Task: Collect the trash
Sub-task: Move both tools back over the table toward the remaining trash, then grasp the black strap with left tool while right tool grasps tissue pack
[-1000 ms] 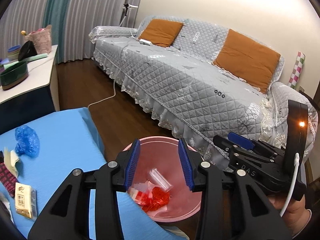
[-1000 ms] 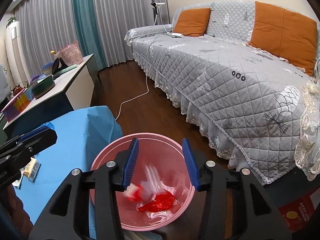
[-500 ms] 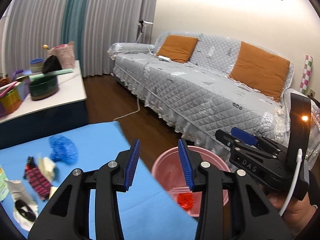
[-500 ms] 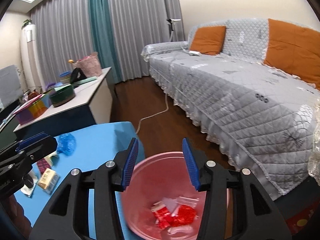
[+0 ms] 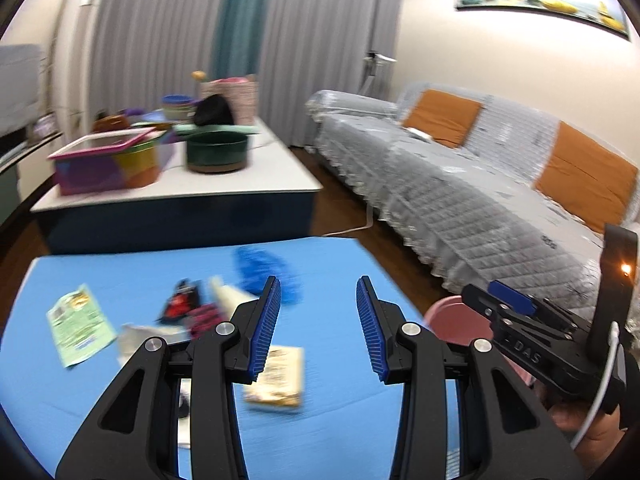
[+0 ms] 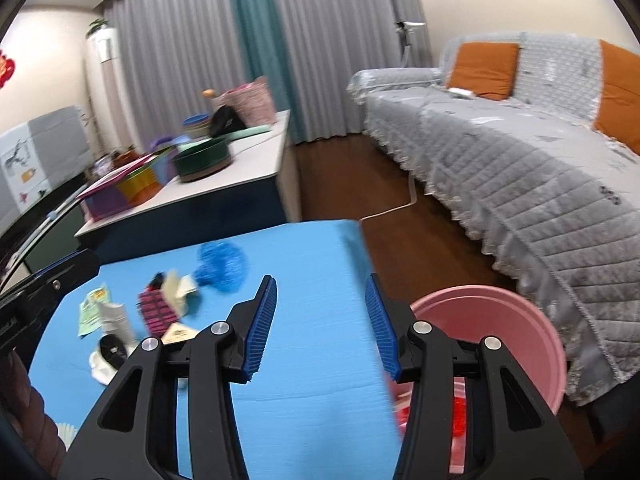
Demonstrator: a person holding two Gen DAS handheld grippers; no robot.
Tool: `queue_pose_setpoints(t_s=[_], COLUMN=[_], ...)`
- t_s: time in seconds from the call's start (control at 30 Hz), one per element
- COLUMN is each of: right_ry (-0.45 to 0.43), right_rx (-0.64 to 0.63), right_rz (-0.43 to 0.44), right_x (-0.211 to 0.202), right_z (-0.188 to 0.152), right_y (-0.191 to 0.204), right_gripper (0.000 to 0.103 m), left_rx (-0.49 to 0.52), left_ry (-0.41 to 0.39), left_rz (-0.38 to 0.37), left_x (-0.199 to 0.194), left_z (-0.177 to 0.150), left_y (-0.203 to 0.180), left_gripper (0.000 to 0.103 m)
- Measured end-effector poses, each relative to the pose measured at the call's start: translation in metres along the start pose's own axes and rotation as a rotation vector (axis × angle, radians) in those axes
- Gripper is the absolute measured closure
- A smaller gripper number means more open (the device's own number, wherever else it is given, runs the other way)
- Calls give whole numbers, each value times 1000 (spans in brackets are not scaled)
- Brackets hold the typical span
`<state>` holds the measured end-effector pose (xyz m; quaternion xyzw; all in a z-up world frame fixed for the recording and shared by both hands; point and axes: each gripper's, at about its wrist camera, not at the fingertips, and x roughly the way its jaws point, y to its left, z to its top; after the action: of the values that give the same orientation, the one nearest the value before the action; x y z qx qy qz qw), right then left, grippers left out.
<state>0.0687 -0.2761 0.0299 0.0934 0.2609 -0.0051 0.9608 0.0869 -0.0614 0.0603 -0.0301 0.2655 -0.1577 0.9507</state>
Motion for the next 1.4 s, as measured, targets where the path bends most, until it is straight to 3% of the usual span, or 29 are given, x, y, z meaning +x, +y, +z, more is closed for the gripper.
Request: queue_pose_setpoints(t_s=[0.3, 0.5, 0.73, 1.03, 1.17, 1.3, 1.4], right_ry=[60, 134, 213, 304, 335, 345, 364], right_rx=[-84, -106, -138, -184, -191, -188, -172], right_rz=[115, 169, 169, 130, 97, 76, 74], right_x=[22, 45, 74, 105, 112, 115, 117], right_z=[-20, -38, -57, -75, -77, -76, -76], right_y=[74, 114, 143, 156, 151, 142, 132], right_gripper=[48, 29, 21, 20, 22, 38, 48], left_rx=[-77, -138, -177, -156, -157, -186, -189], left_ry=[11, 50, 83, 140, 173, 222, 256], left_rz=[148, 241, 298, 287, 287, 297, 302], left_x=[-19, -23, -22, -1, 13, 30, 41], left_z=[-16, -32, -47, -61, -68, -76, -81], left_y=[69, 109, 134, 128, 126, 125, 122], left_gripper=[64, 64, 64, 51, 39, 27, 26])
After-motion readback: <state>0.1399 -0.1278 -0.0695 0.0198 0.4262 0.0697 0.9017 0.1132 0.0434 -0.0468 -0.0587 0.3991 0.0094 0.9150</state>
